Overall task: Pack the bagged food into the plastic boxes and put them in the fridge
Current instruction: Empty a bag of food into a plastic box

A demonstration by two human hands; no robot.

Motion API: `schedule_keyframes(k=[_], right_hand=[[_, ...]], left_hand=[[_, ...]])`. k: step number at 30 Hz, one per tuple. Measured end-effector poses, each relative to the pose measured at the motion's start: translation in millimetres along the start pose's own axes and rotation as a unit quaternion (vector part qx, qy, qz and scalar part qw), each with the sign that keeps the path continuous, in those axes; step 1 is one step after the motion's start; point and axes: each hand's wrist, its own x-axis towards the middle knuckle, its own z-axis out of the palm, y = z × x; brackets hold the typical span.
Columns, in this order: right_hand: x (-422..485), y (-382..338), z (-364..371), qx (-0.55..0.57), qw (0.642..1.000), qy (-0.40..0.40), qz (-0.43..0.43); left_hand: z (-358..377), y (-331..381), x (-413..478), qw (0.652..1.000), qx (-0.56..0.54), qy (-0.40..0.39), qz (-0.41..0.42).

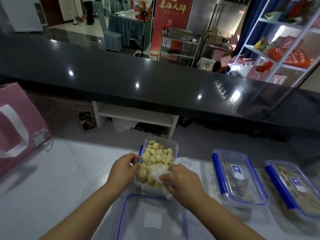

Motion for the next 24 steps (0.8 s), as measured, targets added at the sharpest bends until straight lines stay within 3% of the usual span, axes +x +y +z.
schedule_keyframes(k=[4, 7, 12, 18, 24], right_hand=[[3.5, 10.1, -4.3, 0.081, 0.993, 0.050, 0.067], [-3.1, 16.4, -18.6, 0.183, 0.969, 0.113, 0.122], [-27.7, 34.6, -50.7, 0.325, 0.896, 0.239, 0.186], [-83.8, 81.1, -90.1, 0.383, 0.822, 0.327, 0.268], [-180.7, 189.0, -125.1, 0.389, 0.714, 0.436, 0.384]], left_hand=[[-5.4, 8.3, -6.6, 0.999, 0.031, 0.015, 0.007], [-10.5, 19.0, -14.0, 0.998, 0.020, 0.049, 0.025], [8.8, 64.9, -29.7, 0.991, -0.021, 0.022, 0.131], [79.8, 139.2, -49.1, 0.941, 0.041, -0.071, 0.328], [190.7, 206.3, -53.4, 0.910, 0.055, -0.118, 0.395]])
